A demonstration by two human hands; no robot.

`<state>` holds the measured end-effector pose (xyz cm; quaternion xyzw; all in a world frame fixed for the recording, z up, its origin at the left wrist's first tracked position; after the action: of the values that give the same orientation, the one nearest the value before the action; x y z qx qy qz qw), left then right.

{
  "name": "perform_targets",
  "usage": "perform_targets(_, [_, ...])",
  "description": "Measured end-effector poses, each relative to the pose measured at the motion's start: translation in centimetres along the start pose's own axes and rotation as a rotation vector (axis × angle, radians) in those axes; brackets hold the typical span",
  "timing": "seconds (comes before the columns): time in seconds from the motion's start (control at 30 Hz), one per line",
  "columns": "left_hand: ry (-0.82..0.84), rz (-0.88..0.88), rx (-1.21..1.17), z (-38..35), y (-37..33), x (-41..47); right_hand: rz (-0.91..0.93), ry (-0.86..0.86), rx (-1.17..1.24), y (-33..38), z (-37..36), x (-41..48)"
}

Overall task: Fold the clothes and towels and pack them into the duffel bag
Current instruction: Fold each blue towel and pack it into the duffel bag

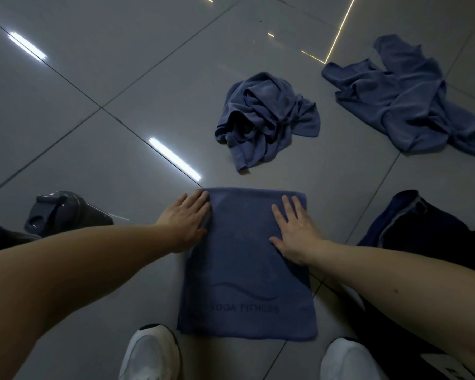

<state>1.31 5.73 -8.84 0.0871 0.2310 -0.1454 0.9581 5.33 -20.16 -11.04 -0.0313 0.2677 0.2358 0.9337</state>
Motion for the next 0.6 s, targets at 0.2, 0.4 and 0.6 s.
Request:
perform_targets(0.2, [-0.181, 0.435, -0.537, 0.9, 3.9, -0.8, 0.025, -0.069, 0.048, 0.9, 1.3, -2.2])
perform_targets(0.4, [0.023, 0.559, -0.714, -1.3, 4.0, -1.0, 0.137, 0.014, -0.054, 2.0, -1.1, -5.4])
perform_targets(0.6, [0.049, 0.588, -0.742, -2.2, 4.0, -0.2, 0.131, 0.043, -0.079, 2.2, -1.7, -5.6])
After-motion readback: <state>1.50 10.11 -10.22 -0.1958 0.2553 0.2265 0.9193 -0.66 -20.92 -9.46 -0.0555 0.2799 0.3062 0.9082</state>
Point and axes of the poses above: each hand's wrist, its own x-axis towards the middle knuckle, its own z-axis out of the back of the hand, y = z × x, the point moved 7 cm from there along x, towards the middle knuckle, and after that the axes turned 4 degrees about -y, right-handed, at the moved point
